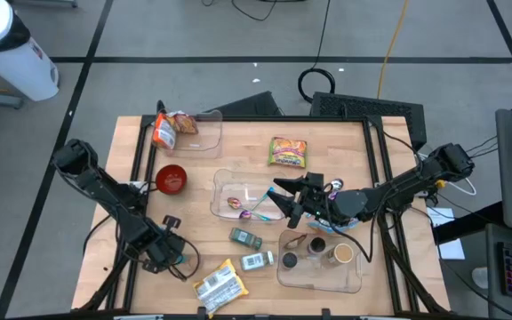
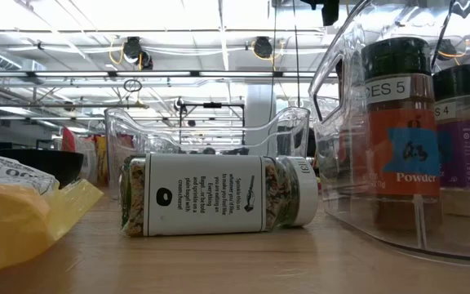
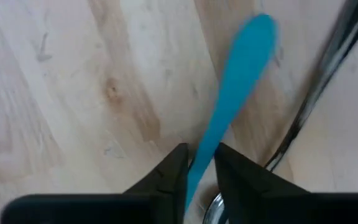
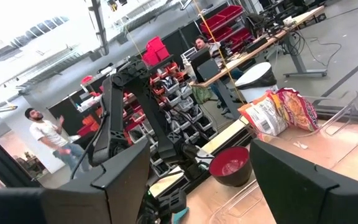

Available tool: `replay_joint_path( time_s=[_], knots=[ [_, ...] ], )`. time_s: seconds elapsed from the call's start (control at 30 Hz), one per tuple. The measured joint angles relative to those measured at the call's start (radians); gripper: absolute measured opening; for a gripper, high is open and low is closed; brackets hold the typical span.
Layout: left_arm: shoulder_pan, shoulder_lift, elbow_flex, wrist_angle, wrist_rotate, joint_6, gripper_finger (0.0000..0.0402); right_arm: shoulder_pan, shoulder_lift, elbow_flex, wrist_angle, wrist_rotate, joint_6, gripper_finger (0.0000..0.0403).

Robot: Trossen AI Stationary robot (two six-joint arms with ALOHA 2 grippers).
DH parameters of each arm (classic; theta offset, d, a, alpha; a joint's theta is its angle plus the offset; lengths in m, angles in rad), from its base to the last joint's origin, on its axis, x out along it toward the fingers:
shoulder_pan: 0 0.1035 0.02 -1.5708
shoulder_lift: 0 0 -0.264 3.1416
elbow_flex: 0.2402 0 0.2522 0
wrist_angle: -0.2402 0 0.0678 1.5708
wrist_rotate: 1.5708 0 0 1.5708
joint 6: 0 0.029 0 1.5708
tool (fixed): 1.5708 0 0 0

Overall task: Pick & Place Food Item
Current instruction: Put the blue serving spoon into the middle transparent bin

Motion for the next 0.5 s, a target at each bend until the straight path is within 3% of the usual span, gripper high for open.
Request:
replay_joint_path(
  time_s=[0.2, 0.5],
  knots=[
    [0.037, -0.030, 0.017, -0.040, 0.051, -0.045, 0.0018, 0.000, 0.000, 0.000, 0.000, 0.000, 0.000, 0.0267],
    [0.095, -0.163, 0.075, -0.233, 0.088, -0.062, 0.0018, 0.000, 0.000, 0.000, 0.000, -0.004, 0.022, 0.0267]
  ],
)
